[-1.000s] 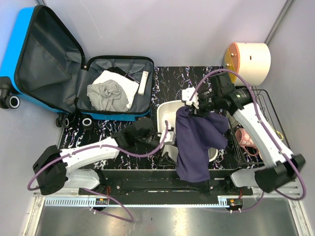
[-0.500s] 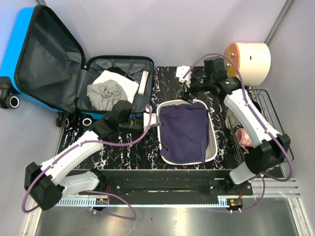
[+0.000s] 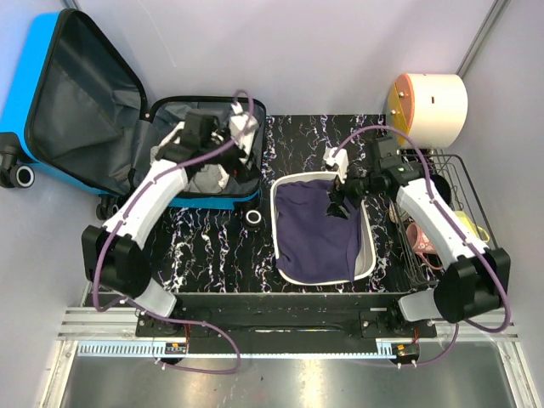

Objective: Open, take out, and arrange the luggage

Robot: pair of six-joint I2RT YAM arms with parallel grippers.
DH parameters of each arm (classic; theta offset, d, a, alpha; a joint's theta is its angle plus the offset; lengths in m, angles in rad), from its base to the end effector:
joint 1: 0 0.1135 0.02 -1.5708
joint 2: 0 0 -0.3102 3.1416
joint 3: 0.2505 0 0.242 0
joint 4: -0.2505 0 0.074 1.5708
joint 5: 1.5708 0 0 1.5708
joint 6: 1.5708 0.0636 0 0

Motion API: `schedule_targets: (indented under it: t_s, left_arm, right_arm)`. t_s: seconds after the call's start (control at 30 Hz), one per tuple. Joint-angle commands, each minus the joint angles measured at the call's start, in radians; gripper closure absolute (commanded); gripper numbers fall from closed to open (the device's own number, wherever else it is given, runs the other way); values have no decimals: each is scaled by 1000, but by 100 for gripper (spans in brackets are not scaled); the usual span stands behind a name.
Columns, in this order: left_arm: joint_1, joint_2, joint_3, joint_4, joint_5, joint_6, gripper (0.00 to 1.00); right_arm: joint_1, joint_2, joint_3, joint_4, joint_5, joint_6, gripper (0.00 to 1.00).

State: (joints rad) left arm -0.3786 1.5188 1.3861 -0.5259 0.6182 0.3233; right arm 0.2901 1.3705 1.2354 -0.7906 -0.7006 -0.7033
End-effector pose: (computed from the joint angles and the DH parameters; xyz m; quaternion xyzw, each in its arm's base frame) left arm 0.3057 -0.1613 0.3747 0.4198 0.7570 -0.2846 0.4119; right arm 0.2493 0.1172 0.3474 -0.5201 0.7314 0.2575 0.3582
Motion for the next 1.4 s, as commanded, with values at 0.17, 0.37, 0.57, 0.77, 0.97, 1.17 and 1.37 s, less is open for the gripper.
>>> schedule_targets:
  t_s: [0.17,0.37,0.57,0.77,0.97,1.17,1.37]
  left_arm:
    - [377,188,350,-238,-92,-53,6]
    - [509,383,612,-543,-164,316,4]
    - [515,492,689,-586,-293,638,3]
    - [514,590,722,-550,-276,758,2]
    - [509,662,726,-474,-278,861,3]
    - [503,623,699,-479,-172,878,33]
    - [501,523,614,-457,-98,852,73]
  right_arm:
    - [4,237,-54,177,6,203,29]
    - [4,340,2,218,64,228,28]
    - [4,407,84,217,67,240,28]
    - [4,433,125,195,55,246,27]
    - [4,455,159,157,35,246,27]
    - [4,458,176,137,41,248,27]
    - [4,450,159,142,46,249,27]
